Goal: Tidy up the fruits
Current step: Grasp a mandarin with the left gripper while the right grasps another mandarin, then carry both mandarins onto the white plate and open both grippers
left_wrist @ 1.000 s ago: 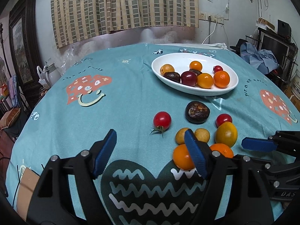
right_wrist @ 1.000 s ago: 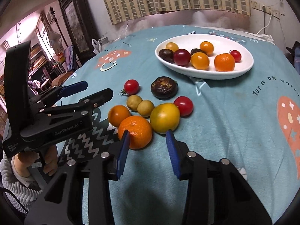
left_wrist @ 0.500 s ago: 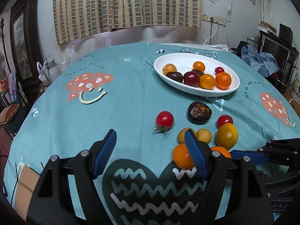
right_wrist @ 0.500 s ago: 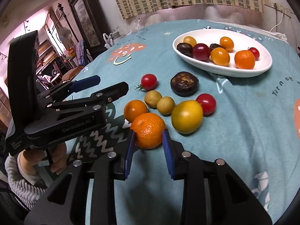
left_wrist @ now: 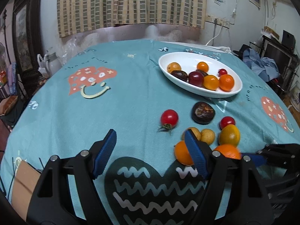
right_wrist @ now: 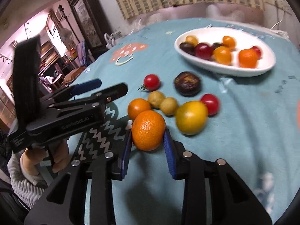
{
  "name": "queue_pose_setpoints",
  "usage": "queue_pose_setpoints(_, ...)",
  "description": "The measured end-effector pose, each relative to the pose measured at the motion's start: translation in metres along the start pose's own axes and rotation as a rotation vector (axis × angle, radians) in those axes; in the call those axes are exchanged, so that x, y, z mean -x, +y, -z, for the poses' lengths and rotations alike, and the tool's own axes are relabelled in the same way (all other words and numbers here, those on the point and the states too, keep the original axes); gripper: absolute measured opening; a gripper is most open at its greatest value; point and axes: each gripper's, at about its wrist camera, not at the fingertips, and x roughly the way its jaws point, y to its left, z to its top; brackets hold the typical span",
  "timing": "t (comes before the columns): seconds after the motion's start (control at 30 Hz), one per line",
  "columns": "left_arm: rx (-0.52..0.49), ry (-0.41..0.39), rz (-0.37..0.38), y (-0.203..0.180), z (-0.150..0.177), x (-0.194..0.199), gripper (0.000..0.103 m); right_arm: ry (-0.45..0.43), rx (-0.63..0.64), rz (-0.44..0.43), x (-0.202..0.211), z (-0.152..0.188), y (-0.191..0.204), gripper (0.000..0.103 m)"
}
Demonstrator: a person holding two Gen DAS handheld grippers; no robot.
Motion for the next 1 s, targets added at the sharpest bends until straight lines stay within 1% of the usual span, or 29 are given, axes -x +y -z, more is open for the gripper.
queue_pose_setpoints(0.07, -0.031, 0.011, 0.035, -0.007, 0.003, -0.001, 0.077, -0.06, -0.003, 0.07, 0.019, 0.004, -0.007, 0.034)
queue_pose_setpoints(0.1, -0.051, 0.014, 0.041, -0.012, 0.004, -0.001, 0.077, -0.085, -0.031, 0.09, 0.028, 0.007, -0.016, 0.034)
queue_pose_setpoints(0.2, -0.146, 0.034, 0.056, -0.033, 0.011, -0.005, 0.075, -0.109, -0.096, 0.097, 0.037, 0.009, -0.034, 0.034)
queue_pose_setpoints(0.27, -0.172, 0.041, 0.06, -0.039, 0.014, -0.007, 0.068, -0.123, -0.106, 0.095, 0.04, 0.009, -0.036, 0.034)
queue_pose_setpoints(0.3, -0.174, 0.047, 0.066, -0.04, 0.014, -0.008, 0.061, -0.124, -0.099, 0.091, 0.04, 0.009, -0.034, 0.034)
queue_pose_setpoints(0.33, -0.167, 0.062, 0.081, -0.039, 0.014, -0.011, 0.052, -0.124, -0.094, 0.089, 0.039, 0.01, -0.033, 0.034)
queue_pose_setpoints(0.37, -0.157, 0.078, 0.103, -0.037, 0.013, -0.015, 0.049, -0.121, -0.092, 0.089, 0.038, 0.01, -0.032, 0.034)
queue_pose_setpoints(0.4, -0.144, 0.095, 0.141, -0.036, 0.013, -0.018, 0.043, -0.121, -0.093, 0.089, 0.038, 0.01, -0.032, 0.034)
queue_pose_setpoints(0.43, -0.145, 0.101, 0.15, -0.037, 0.013, -0.019, 0.041, -0.123, -0.095, 0.089, 0.038, 0.011, -0.034, 0.034)
queue_pose_setpoints(0.53, -0.17, 0.114, 0.133, -0.042, 0.015, -0.025, 0.041, -0.128, -0.1, 0.088, 0.039, 0.009, -0.036, 0.034)
queue_pose_setpoints(0.67, -0.142, 0.149, 0.154, -0.037, 0.014, -0.033, 0.039, -0.13, -0.102, 0.088, 0.04, 0.009, -0.036, 0.034)
queue_pose_setpoints(0.77, -0.139, 0.149, 0.156, -0.037, 0.015, -0.033, 0.038, -0.134, -0.107, 0.092, 0.04, 0.009, -0.038, 0.034)
queue_pose_setpoints(0.8, -0.142, 0.144, 0.152, -0.038, 0.015, -0.032, 0.038, -0.134, -0.108, 0.094, 0.04, 0.009, -0.038, 0.034)
queue_pose_setpoints(0.9, -0.149, 0.095, 0.13, -0.039, 0.012, -0.021, 0.038, -0.145, -0.117, 0.099, 0.043, 0.01, -0.041, 0.034)
queue_pose_setpoints(1.0, -0.142, 0.046, 0.122, -0.037, -0.005, -0.009, 0.038, -0.164, -0.136, 0.105, 0.05, 0.006, -0.046, 0.034)
